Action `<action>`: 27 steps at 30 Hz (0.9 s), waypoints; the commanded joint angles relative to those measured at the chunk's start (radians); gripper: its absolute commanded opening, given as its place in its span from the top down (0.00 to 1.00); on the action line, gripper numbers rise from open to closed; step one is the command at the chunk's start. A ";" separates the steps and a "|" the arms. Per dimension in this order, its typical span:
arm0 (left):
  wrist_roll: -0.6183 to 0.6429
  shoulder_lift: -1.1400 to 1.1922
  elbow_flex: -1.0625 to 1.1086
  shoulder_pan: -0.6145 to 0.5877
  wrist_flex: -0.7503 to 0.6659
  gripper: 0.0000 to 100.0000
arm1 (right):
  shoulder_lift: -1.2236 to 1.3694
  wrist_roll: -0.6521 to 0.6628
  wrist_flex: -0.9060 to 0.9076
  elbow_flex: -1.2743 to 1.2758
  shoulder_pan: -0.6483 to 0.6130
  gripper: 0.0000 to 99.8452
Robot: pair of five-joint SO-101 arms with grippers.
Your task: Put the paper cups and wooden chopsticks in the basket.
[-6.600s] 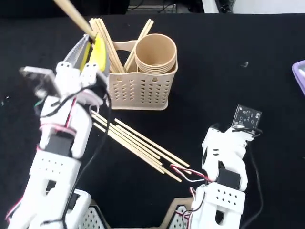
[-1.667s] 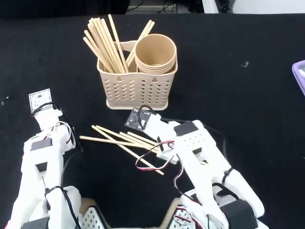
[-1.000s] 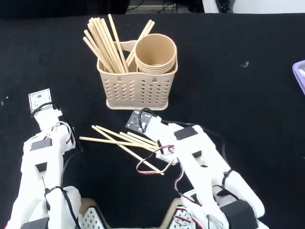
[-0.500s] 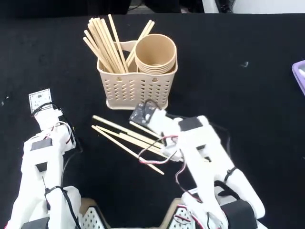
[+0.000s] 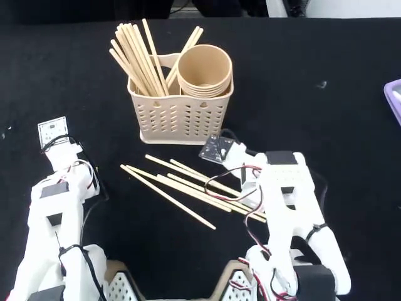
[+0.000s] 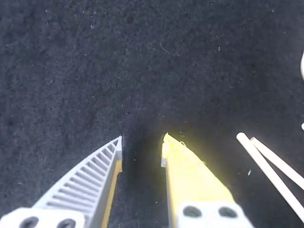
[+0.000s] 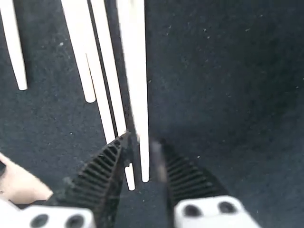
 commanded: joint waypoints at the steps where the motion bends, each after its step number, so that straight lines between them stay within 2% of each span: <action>1: 0.005 0.002 -0.007 0.015 -0.017 0.86 | -0.002 0.011 -0.003 -0.010 0.014 0.75; 4: 0.005 0.002 -0.007 0.015 -0.017 0.86 | 0.004 0.008 -0.003 0.001 -0.057 0.72; 10: 0.005 0.003 -0.007 0.015 -0.017 0.86 | 0.005 -0.216 -0.137 0.018 -0.262 0.72; 14: 0.005 0.000 -0.005 0.013 -0.017 0.86 | 0.007 -0.284 -0.196 0.018 -0.339 0.72; 19: 0.005 0.000 -0.005 0.013 -0.017 0.86 | 0.025 -0.290 -0.241 0.018 -0.348 0.72; 27: 0.005 0.000 -0.005 0.013 -0.015 0.86 | 0.225 -0.316 -0.316 -0.019 -0.334 0.72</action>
